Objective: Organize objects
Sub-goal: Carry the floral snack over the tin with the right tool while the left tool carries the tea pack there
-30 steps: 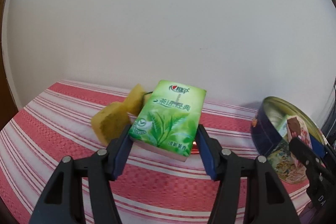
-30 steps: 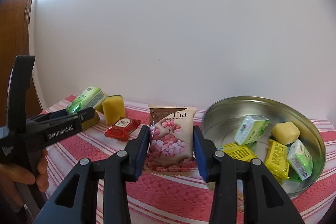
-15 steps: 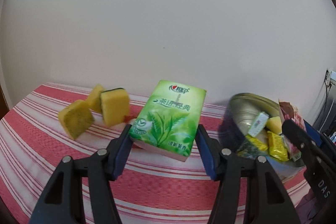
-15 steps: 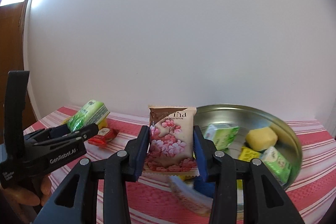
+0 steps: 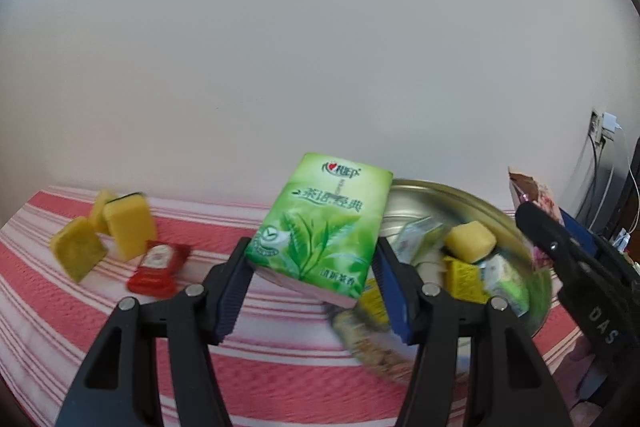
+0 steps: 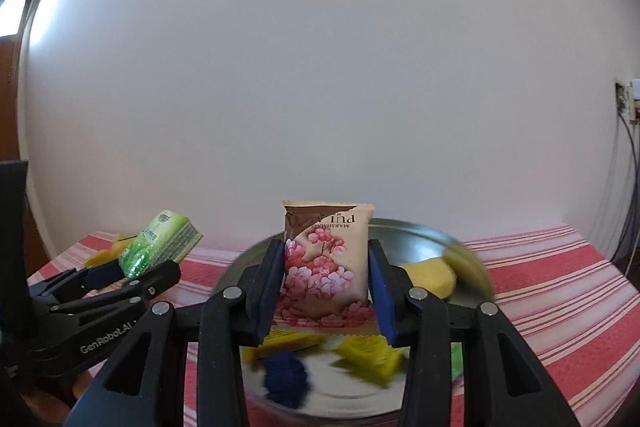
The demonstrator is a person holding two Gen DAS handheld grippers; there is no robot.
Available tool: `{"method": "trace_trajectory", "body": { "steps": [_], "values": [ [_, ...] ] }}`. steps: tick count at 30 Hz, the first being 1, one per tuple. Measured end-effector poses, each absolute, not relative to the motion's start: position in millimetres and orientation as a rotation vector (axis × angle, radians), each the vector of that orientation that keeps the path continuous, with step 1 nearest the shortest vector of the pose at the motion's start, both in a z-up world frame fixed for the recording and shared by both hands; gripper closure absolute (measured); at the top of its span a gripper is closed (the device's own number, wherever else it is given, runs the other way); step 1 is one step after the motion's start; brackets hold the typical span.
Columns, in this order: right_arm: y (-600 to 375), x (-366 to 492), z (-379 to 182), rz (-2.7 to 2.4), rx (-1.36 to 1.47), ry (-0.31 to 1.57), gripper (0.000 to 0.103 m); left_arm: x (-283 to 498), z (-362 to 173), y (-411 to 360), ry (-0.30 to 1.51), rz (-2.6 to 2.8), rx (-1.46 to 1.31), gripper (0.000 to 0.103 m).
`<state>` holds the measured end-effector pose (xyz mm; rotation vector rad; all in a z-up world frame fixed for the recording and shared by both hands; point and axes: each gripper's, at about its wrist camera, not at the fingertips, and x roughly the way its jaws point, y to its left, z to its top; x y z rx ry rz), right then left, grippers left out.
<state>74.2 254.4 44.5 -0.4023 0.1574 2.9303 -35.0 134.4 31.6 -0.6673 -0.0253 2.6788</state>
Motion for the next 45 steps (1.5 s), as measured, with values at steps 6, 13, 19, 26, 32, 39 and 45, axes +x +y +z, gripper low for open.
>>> {"method": "trace_trajectory", "body": {
  "steps": [6,13,19,26,32,39,45],
  "values": [
    [286,81,46,2.866,-0.39,0.142,0.059,-35,33,169,0.011,2.647,-0.665,0.044],
    [305,86,44,2.779,-0.38,0.081,0.059,-37,30,205,0.043,2.622,-0.683,0.044],
    [321,83,40,2.739,-0.412,0.102,0.059,-41,22,229,0.083,2.604,-0.728,0.044],
    [320,78,36,2.732,-0.463,0.12,0.059,-44,8,241,0.126,2.59,-0.782,0.044],
    [308,70,29,2.744,-0.53,0.098,0.059,-54,0,243,0.149,2.591,-0.832,0.044],
    [294,74,29,2.772,-0.551,0.075,0.059,-58,0,235,0.167,2.623,-0.844,0.044],
    [299,59,28,2.795,-0.582,0.072,0.059,-60,-3,235,0.191,2.652,-0.866,0.044]
  ]
}}
